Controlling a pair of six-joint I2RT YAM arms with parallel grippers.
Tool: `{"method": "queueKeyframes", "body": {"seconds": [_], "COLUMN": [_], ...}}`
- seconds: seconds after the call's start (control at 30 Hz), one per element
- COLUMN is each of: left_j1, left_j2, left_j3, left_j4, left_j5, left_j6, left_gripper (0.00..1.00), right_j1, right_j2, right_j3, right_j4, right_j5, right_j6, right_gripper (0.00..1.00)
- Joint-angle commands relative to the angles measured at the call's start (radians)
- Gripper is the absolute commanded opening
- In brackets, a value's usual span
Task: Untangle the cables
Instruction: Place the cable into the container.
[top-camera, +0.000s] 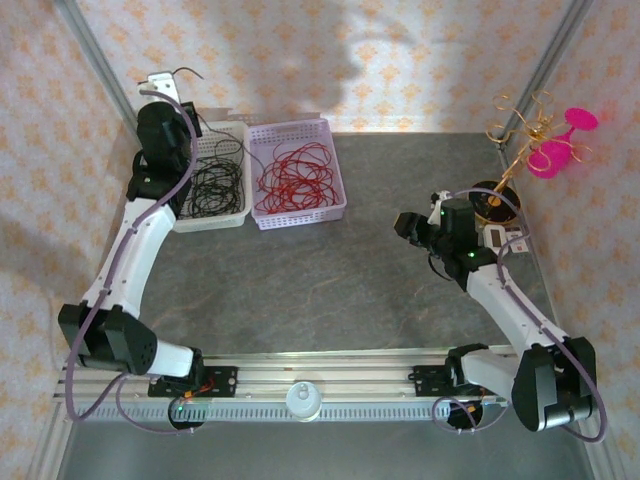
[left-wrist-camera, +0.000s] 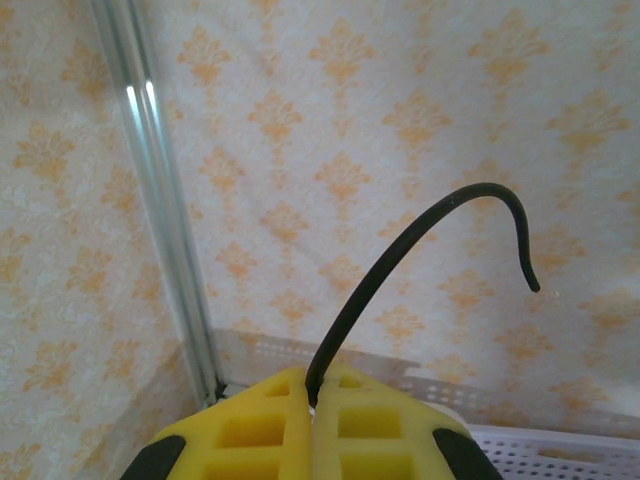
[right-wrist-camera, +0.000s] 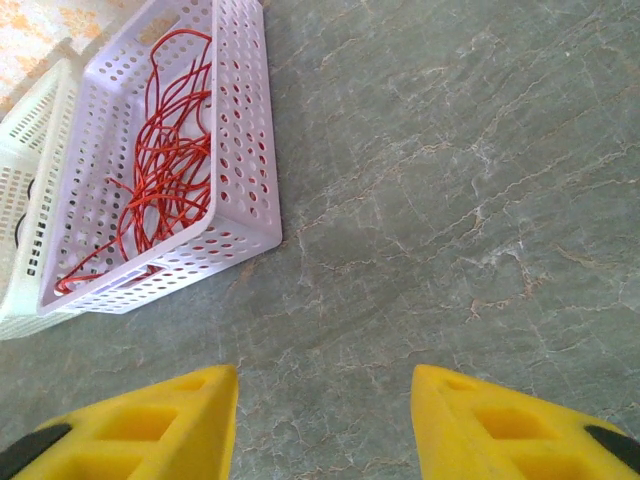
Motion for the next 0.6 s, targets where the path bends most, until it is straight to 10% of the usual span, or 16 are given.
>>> {"method": "queueKeyframes", "body": {"seconds": [0.0,0.57], "left_j1": [0.031,0.118], "left_j2": [0.029,0.195], "left_j3": [0.060,-0.093], "left_j4": [-0.038,0.039], "left_j5": [0.039,0.102], "left_j6": [-0.016,-0.103], "left_gripper": [0.00,0.00], "right_j1": [-0.001,-0.001], "right_j2": [-0.027,-0.036], "right_j3": [-0.018,-0.027], "right_j4": [-0.013,-0.013], "right_j5": [-0.005,0.130], "right_j6": [-0.033,-0.124], "right_gripper": [0.49,0.49]}}
